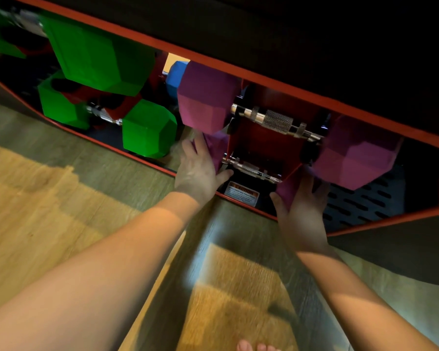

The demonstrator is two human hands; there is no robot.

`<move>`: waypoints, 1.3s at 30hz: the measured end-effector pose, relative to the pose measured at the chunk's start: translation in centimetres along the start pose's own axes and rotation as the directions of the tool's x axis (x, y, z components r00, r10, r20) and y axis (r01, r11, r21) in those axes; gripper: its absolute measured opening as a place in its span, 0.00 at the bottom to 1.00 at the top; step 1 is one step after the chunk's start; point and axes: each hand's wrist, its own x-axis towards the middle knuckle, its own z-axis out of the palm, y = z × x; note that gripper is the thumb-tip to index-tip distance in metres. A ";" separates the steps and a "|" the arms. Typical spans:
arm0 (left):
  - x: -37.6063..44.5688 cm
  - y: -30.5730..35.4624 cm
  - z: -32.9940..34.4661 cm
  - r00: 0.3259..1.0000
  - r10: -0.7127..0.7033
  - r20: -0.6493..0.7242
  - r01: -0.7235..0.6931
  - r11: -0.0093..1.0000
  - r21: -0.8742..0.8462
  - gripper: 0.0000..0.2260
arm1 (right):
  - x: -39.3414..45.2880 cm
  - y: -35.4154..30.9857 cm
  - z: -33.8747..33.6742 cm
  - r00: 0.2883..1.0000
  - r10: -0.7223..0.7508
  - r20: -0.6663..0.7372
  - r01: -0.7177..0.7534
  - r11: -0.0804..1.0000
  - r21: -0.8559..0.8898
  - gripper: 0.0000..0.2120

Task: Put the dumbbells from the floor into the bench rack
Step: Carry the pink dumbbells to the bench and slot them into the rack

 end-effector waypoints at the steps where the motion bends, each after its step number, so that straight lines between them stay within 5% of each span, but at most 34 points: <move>1: 0.0 -0.1 0.1 1.000 0.003 -0.004 -0.003 1.000 -0.004 0.50 | -0.1 0.1 0.2 1.000 0.004 -0.005 -0.004 1.000 -0.001 0.36; 13: 0.4 -0.5 0.0 0.998 0.045 0.049 -0.048 0.997 0.053 0.47 | 0.2 0.2 0.2 0.991 0.128 0.033 -0.126 0.991 -0.044 0.40; 20: -2.2 -0.4 -4.7 0.956 -0.036 0.291 0.082 0.986 -0.146 0.48 | -2.3 -2.2 -4.2 0.926 0.220 0.308 -0.219 0.975 -0.037 0.43; 24: -7.0 2.9 -13.6 0.812 -0.193 0.551 0.156 0.981 0.114 0.29 | -7.2 -6.9 -11.2 0.719 0.317 0.618 -0.317 0.941 -0.114 0.34; 31: -14.2 14.0 -37.1 0.794 -0.025 0.607 0.075 0.996 -0.057 0.19 | -13.5 -19.1 -33.5 0.763 0.191 0.617 -0.314 0.944 0.096 0.20; 39: -25.2 27.1 -63.3 0.937 0.009 0.348 0.105 0.946 -0.305 0.13 | -21.4 -33.6 -58.0 0.828 -0.026 0.560 -0.249 0.878 0.408 0.06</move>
